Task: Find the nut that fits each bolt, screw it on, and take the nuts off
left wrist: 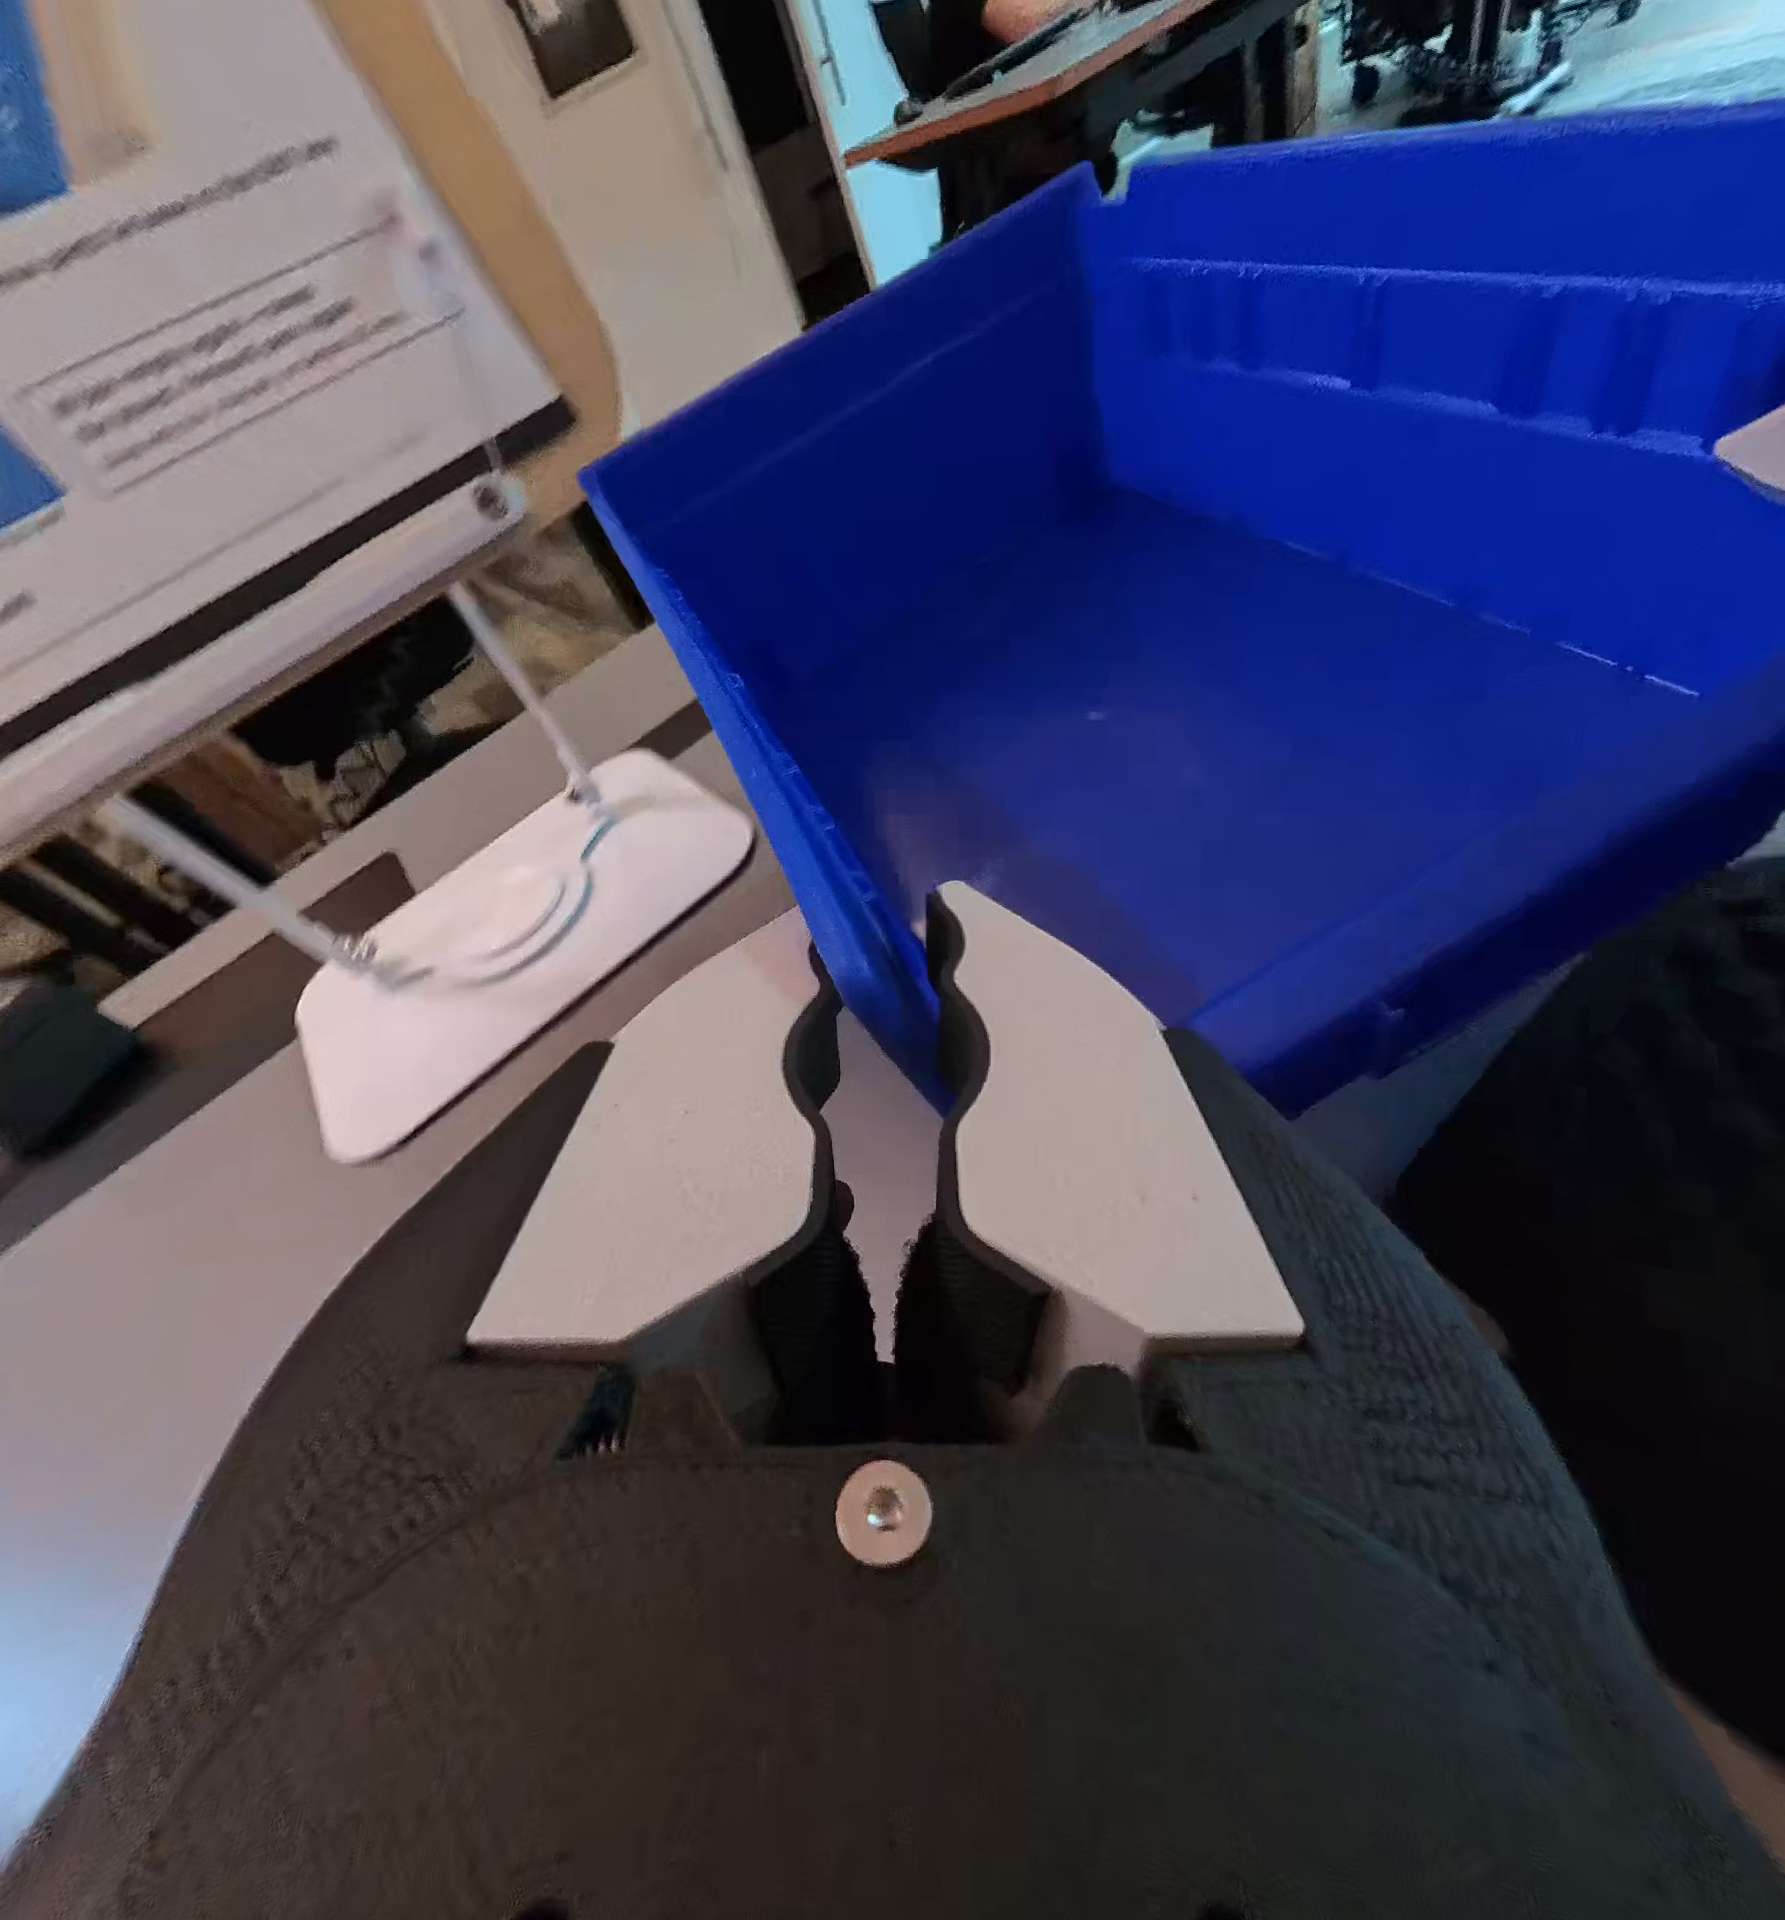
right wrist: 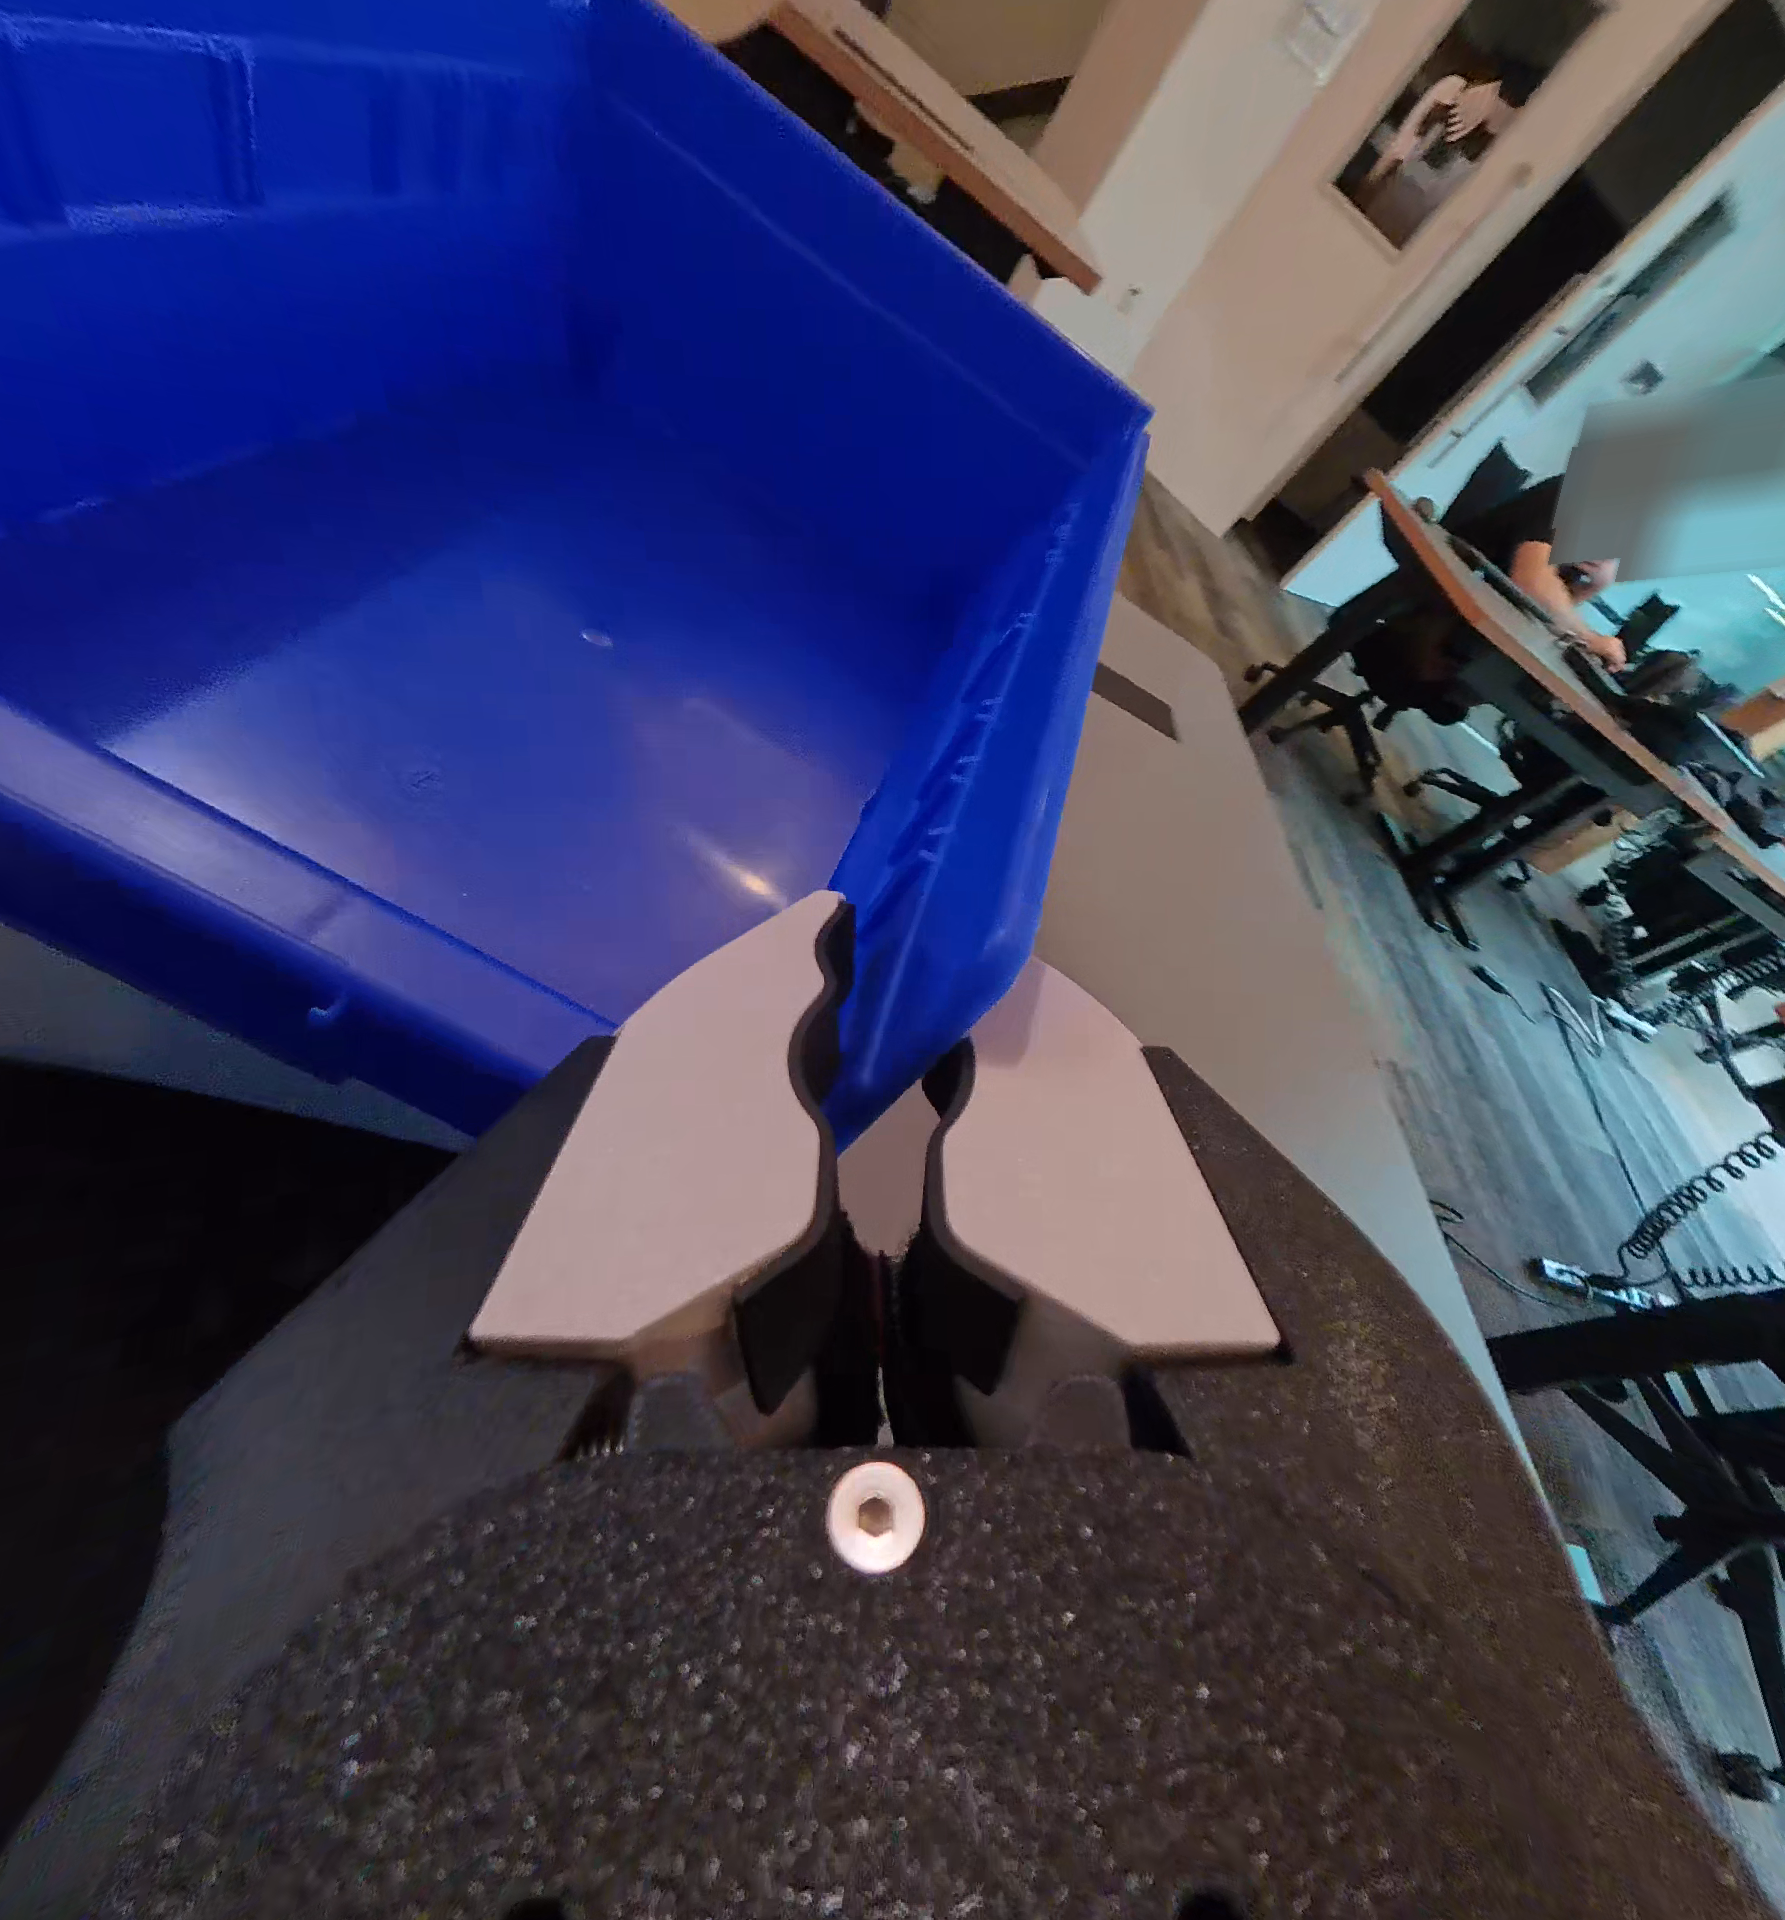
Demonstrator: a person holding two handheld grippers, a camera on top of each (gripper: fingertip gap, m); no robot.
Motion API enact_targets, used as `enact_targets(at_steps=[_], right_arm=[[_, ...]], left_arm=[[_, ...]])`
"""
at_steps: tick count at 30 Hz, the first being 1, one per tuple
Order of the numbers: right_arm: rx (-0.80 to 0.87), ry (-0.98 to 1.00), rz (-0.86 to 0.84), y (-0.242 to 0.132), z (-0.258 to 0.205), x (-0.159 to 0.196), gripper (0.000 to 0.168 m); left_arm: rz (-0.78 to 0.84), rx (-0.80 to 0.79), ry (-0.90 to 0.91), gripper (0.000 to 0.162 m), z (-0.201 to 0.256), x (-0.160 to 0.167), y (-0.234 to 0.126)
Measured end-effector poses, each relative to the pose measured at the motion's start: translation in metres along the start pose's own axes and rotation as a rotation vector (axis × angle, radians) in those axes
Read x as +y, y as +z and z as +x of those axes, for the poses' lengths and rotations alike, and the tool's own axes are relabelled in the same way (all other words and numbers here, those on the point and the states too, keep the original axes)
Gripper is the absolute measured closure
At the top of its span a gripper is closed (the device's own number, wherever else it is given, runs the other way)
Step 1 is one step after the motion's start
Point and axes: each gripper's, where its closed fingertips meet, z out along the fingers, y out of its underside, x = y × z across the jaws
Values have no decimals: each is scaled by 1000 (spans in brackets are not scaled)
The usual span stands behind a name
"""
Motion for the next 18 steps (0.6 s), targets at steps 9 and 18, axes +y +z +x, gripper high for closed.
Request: enact_targets(at_steps=[9, 18], right_arm=[[62, 46, 12, 30, 71, 46, 159], [-12, 52, 31, 61, 86, 73, 159]], left_arm=[[14, 41, 55, 146, 62, -22, 65], [-25, 26, 73, 142, 88, -17, 87]])
